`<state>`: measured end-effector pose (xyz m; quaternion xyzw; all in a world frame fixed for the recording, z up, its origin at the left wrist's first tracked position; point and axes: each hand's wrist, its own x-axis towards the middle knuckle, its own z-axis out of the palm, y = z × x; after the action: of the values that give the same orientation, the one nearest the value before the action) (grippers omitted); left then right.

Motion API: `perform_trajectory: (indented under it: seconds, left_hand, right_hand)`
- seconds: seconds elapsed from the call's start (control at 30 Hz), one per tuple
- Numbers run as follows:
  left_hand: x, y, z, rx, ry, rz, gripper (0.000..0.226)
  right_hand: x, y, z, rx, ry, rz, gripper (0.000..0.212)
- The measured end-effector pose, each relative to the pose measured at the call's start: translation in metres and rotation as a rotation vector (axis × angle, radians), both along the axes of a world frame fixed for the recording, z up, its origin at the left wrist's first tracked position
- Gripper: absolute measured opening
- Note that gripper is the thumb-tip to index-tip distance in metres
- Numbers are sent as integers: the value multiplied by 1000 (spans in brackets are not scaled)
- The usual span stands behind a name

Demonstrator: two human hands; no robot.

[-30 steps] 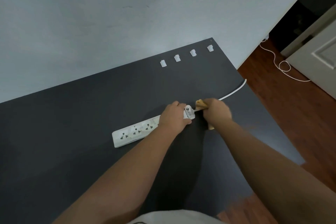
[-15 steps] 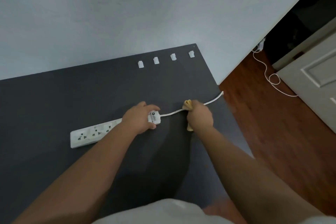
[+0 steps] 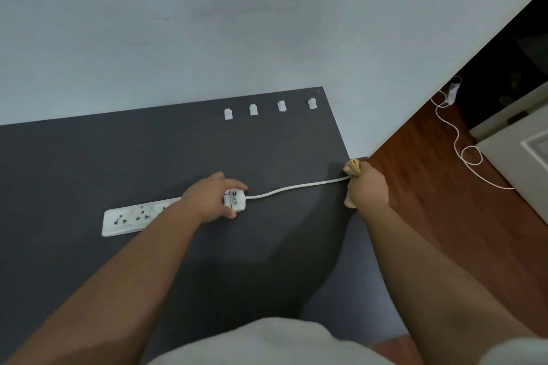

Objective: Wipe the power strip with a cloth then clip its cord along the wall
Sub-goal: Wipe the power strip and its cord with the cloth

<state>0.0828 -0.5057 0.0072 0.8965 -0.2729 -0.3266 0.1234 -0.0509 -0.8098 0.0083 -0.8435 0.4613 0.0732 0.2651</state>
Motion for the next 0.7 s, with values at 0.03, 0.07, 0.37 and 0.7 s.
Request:
perform_trajectory:
  seconds: [0.03,0.07,0.37,0.7]
  left_hand:
    - [0,0,0,2,-4,-2,64]
    - [0,-1,0,7,-8,-6,64]
    - [-1,-2,0,4,-17,8,65]
    - [-6,-1,-1,-20,-14,43,64]
  right_hand:
    - [3,10,-2,28,-32,-41,36]
    - [6,23,-3,67,-61,-70,42]
    - [39,147,-17,87,-7,541,42]
    - [3,-12,-15,-21,12,175,20]
